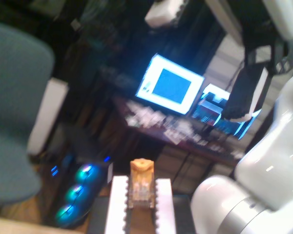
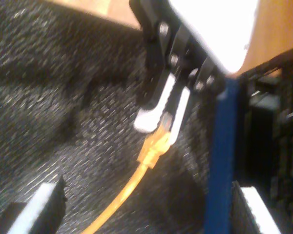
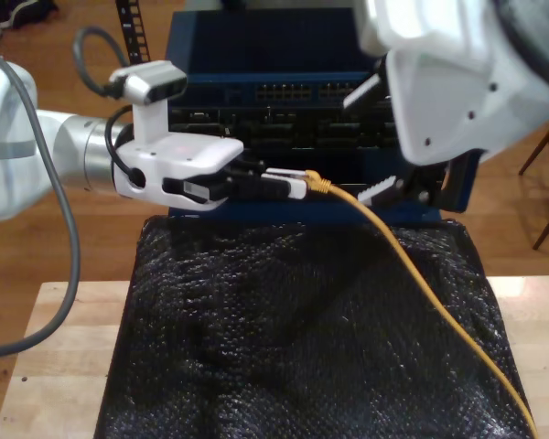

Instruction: Grab the cable and plug it in

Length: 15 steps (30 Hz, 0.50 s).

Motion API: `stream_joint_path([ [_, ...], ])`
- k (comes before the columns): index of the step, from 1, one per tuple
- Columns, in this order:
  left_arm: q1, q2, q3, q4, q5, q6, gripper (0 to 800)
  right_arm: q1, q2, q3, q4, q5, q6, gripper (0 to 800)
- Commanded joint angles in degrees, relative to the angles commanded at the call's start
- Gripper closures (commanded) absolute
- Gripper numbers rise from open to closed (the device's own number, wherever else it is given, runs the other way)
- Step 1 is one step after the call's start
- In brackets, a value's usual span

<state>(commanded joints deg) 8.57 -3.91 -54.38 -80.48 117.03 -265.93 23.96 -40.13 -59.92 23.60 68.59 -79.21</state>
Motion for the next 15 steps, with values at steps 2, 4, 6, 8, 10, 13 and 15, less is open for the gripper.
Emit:
stream_joint_path([
  [2,0.0,0.0,0.0,-0.1,1.9,-1.1,798,1.6,-0.9,0.7,0.0,-2.5,0.0,4],
  [4,0.1,0.3,0.1,-0.1,3.7,-1.7,797,3.3,-0.9,1.1,-0.1,-4.5,-0.1,6],
  [6,0.3,0.8,0.3,-0.2,5.3,-1.9,797,5.3,-0.9,1.1,-0.1,-5.8,-0.2,6],
  [8,1.1,1.2,0.3,-0.7,6.6,-2.3,797,6.6,-0.9,1.6,-0.2,-6.6,-0.7,4],
  [10,2.2,1.8,0.3,-1.9,7.4,-3.2,798,6.7,-1.0,2.1,-0.2,-7.6,-2.2,4],
  [13,2.6,2.4,0.2,-3.8,8.9,-5.6,798,6.8,-1.8,2.9,-0.1,-8.5,-3.6,4],
  [15,3.0,3.0,0.2,-4.4,9.8,-6.9,797,7.0,-2.7,3.2,-0.1,-8.6,-3.8,4],
])
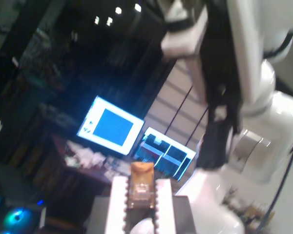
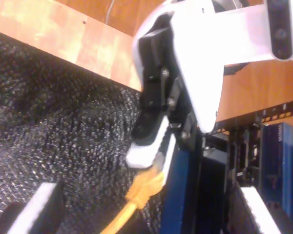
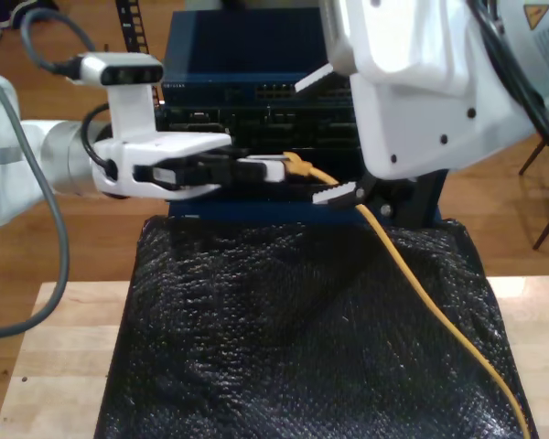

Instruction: Grab the cable and plug it in

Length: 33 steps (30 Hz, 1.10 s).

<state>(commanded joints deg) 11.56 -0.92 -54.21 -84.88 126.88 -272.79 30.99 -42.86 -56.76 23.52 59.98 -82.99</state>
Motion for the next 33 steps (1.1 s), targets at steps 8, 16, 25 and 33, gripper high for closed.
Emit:
stream_joint_path([
  [8,0.4,0.8,0.3,-1.4,1.5,-1.2,797,1.7,-1.8,2.5,0.0,-2.5,-0.7,30],
  [16,0.3,1.0,1.5,-2.9,2.4,-4.3,795,5.5,-2.4,7.5,-0.1,-12.1,-2.7,44],
  [25,0.3,2.3,1.4,-3.1,5.0,-4.4,795,5.5,-4.2,10.6,-0.2,-18.1,-3.6,50],
  [33,0.3,2.6,1.4,-4.7,6.8,-4.4,793,5.5,-4.3,12.1,0.0,-19.6,-6.0,94],
])
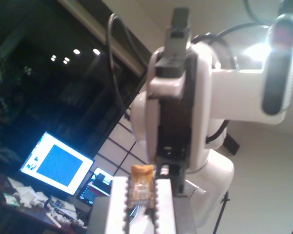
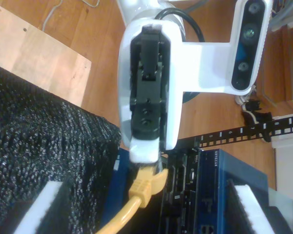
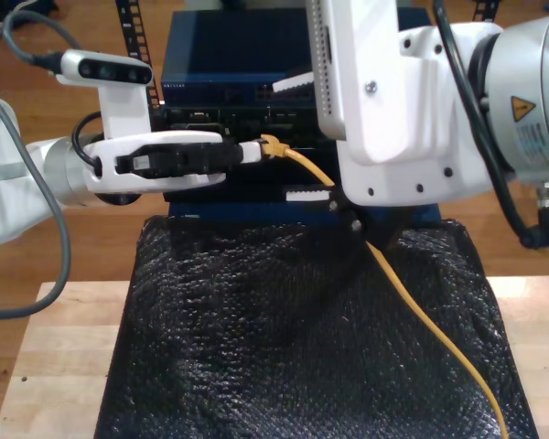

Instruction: Grab the cable and plug it in

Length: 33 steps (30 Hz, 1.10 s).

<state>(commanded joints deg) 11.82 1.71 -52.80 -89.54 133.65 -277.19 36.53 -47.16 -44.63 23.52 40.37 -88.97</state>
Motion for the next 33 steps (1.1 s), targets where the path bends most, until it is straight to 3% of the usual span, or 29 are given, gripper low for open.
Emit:
stream_joint_path([
  [14,-0.1,0.4,0.3,0.1,0.6,0.0,792,0.2,-0.7,1.5,0.0,-3.7,0.2,330],
  [33,-0.1,0.4,0.4,0.1,1.1,0.0,791,1.6,-0.7,1.9,0.0,-3.7,0.4,413],
])
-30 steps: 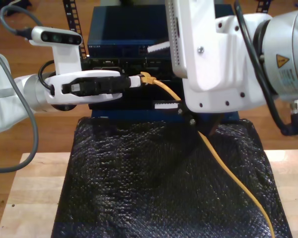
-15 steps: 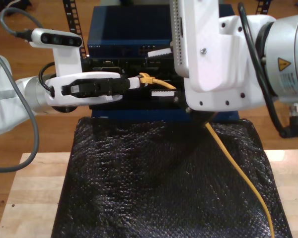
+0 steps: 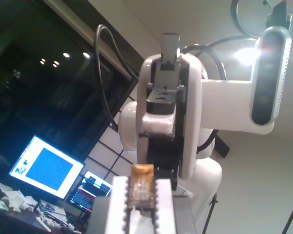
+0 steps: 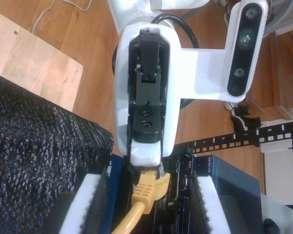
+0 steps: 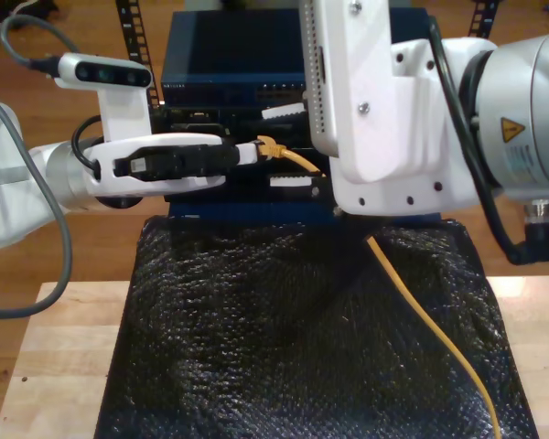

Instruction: Grab the cable and plug it in

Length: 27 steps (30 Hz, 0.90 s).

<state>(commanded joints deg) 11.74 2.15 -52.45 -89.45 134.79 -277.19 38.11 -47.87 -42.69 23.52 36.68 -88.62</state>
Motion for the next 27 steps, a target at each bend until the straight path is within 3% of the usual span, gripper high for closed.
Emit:
stream_joint_path([
  [27,0.0,0.2,0.1,0.0,0.9,0.0,786,0.3,0.1,0.4,0.0,0.0,-0.3,520],
])
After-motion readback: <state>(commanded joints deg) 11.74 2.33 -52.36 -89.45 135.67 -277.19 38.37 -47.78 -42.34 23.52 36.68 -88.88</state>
